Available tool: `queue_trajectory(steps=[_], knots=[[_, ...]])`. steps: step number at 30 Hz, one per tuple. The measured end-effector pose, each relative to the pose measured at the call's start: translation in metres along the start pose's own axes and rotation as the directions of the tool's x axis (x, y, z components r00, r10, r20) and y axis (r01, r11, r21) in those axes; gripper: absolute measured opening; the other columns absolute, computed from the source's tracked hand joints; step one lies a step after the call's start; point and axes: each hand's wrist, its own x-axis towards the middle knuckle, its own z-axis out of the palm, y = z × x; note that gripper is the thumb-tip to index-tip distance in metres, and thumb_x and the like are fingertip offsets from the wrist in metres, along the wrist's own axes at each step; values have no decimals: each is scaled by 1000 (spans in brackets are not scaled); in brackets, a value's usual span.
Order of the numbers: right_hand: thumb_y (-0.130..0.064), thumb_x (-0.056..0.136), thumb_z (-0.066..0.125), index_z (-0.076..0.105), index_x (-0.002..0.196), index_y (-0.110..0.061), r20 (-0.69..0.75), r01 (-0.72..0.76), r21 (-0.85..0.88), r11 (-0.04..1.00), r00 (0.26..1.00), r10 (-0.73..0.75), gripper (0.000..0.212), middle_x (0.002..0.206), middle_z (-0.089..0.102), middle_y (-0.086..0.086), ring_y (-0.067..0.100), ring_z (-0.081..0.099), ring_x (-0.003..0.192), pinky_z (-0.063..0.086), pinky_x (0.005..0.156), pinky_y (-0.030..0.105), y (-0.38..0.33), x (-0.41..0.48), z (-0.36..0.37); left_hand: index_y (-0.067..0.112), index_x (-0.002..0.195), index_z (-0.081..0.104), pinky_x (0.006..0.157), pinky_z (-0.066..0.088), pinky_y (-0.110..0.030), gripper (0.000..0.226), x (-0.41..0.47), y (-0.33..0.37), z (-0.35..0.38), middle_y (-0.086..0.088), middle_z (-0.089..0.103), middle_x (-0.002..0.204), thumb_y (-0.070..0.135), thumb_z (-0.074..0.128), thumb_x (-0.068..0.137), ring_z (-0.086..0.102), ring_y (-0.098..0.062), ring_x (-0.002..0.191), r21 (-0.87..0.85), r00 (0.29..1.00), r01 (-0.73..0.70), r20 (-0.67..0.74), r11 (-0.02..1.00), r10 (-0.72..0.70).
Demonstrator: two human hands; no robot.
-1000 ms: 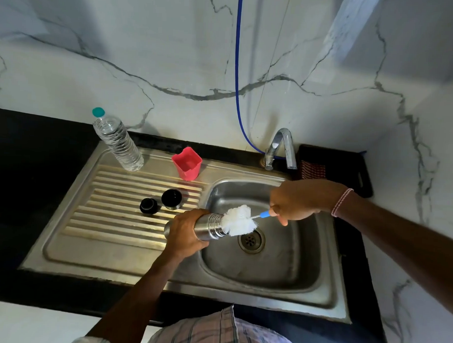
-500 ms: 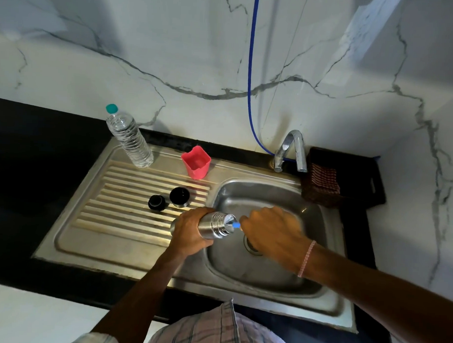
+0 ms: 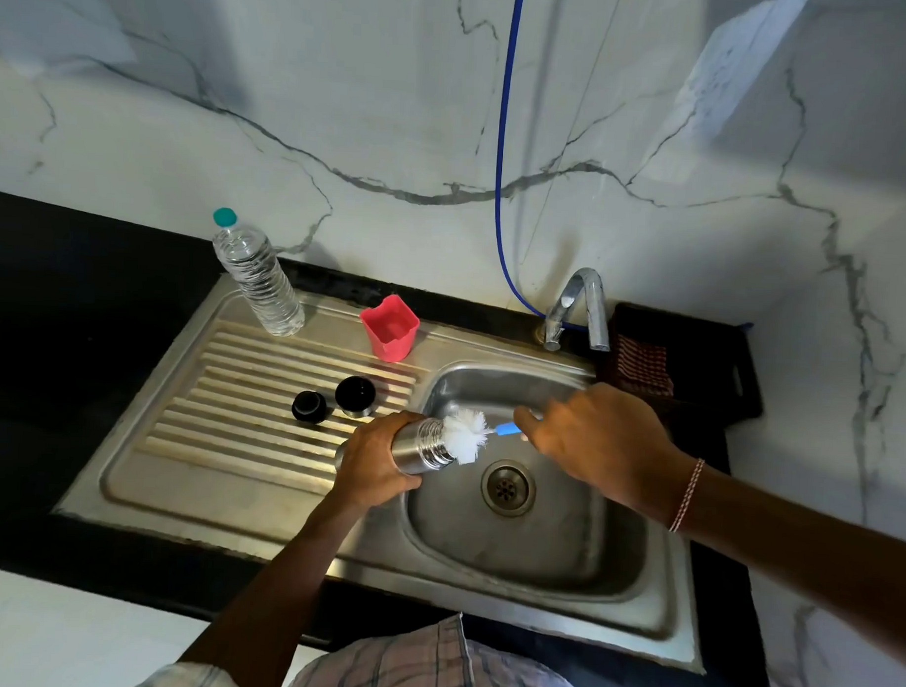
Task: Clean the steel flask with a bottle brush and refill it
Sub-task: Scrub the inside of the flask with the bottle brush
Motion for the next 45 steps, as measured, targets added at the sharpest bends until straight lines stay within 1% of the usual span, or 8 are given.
queue_trajectory(steps=[9, 16, 19, 23, 29, 34, 38, 45], knots=[[-22, 102, 48, 65, 112, -12, 374, -211, 384, 899, 926, 57, 22, 103, 67, 10, 27, 63, 83, 48, 68, 36, -7, 27, -25, 24, 119, 70, 82, 52, -31, 82, -2, 0, 5, 5, 75, 106, 17, 96, 42, 70, -21, 94, 56, 998, -44, -45, 997, 46], [-30, 109, 42, 55, 85, -11, 815, -829, 517, 213, 402, -416, 33, 52, 28, -5, 7, 19, 33, 15, 33, 12, -11, 79, 17, 23, 113, 70, 81, 53, -31, 76, -9, -3, 1, 7, 75, 101, 18, 94, 41, 67, -13, 88, 53, 988, -140, -52, 989, 143], [-32, 108, 44, 60, 94, -12, 793, -740, 607, 290, 537, -289, 29, 59, 41, -3, 10, 32, 40, 25, 37, 18, -9, 71, 15, 22, 114, 71, 82, 48, -28, 80, -6, 0, -2, 6, 75, 101, 16, 97, 39, 68, -15, 88, 87, 992, -120, -19, 989, 122], [-14, 94, 56, 62, 105, -13, 248, -103, 173, 980, 967, 57, 12, 88, 67, 8, 28, 65, 74, 38, 59, 35, -42, 33, 3, 23, 119, 70, 83, 50, -29, 81, -5, 3, 2, 6, 74, 105, 18, 95, 42, 68, -15, 92, 64, 997, -82, -8, 995, 83], [-18, 65, 80, 68, 73, -16, 14, -93, 45, 995, 996, 92, 15, 52, 56, 4, 22, 50, 37, 19, 45, 29, -52, 12, 8, 26, 119, 69, 81, 47, -26, 79, -5, 5, 3, 8, 74, 107, 22, 92, 44, 69, -16, 93, 81, 998, -59, 8, 995, 58], [-20, 101, 45, 60, 117, -14, 241, -107, 295, 949, 970, 35, 23, 102, 70, 10, 33, 70, 89, 36, 62, 35, -23, 8, -18, 25, 121, 69, 84, 53, -28, 79, -3, -3, 3, 7, 74, 109, 25, 90, 45, 70, -17, 96, 42, 996, -81, 24, 996, 80], [-20, 101, 45, 63, 112, -12, 431, -203, 484, 851, 902, -30, 22, 107, 70, 11, 28, 65, 86, 40, 67, 33, 9, 15, -26, 28, 120, 67, 82, 58, -37, 76, -4, -2, 3, 11, 73, 108, 31, 84, 46, 70, -14, 94, 3, 996, -85, 27, 996, 84], [1, 76, 32, 58, 77, -18, -59, -94, -49, 994, 994, 92, 32, 58, 55, 3, 24, 54, 45, 26, 48, 31, -21, -8, -23, 32, 117, 65, 77, 56, -32, 74, -12, 9, -12, 11, 74, 100, 31, 88, 47, 71, -19, 87, 44, 990, -110, -83, 993, 113]])
